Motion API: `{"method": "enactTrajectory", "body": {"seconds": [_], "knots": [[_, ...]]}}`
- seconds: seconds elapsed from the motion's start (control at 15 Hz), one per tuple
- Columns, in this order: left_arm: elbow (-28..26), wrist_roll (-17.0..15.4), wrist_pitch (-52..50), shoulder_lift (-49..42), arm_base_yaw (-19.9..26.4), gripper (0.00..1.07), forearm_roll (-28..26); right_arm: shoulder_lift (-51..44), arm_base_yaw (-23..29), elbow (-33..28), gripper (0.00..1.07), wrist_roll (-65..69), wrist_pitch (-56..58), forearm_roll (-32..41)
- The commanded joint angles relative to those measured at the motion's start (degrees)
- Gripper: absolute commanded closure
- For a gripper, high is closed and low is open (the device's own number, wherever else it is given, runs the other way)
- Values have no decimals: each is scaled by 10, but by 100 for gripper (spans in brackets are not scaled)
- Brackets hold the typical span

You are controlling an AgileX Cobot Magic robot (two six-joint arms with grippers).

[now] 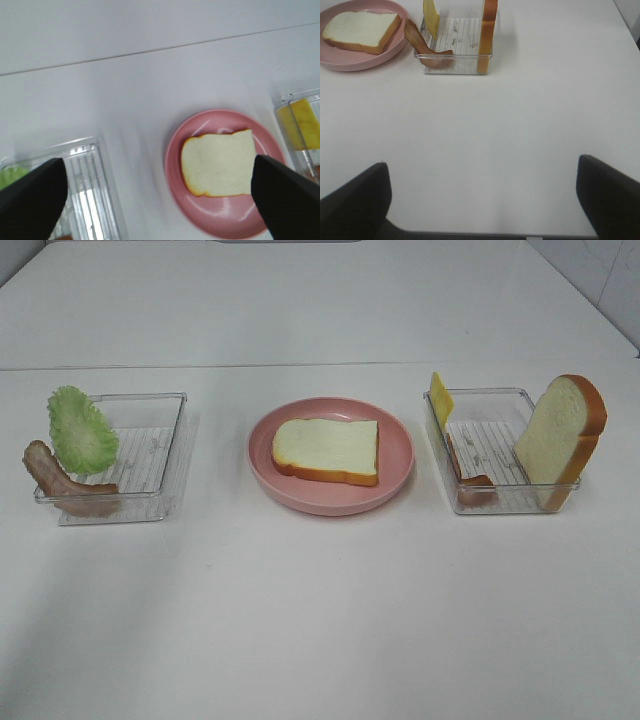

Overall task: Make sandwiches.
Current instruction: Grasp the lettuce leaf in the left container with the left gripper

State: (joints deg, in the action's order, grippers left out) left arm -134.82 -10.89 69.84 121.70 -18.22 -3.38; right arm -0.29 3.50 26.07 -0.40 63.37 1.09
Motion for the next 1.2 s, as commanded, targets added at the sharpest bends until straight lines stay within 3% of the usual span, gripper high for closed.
{"method": "enactTrajectory", "body": {"seconds": [0.07, 0.13, 0.27, 0.53, 0.8, 1.2], "knots": [[92, 2, 56, -60, 41, 16, 2, -16, 2, -2, 10, 4, -3, 0], [108, 2, 56, -69, 52, 16, 2, -16, 2, -2, 10, 4, -3, 0], [189, 2, 55, -108, 103, 16, -2, -16, 2, -2, 10, 4, -3, 0], [262, 9, 42, -115, 169, 16, -31, -16, 2, -2, 10, 4, -3, 0], [292, 17, 17, -105, 204, 16, -30, -16, 2, -2, 10, 4, -3, 0], [292, 28, -3, -57, 205, 16, -23, -16, 2, -2, 10, 4, -3, 0]]}}
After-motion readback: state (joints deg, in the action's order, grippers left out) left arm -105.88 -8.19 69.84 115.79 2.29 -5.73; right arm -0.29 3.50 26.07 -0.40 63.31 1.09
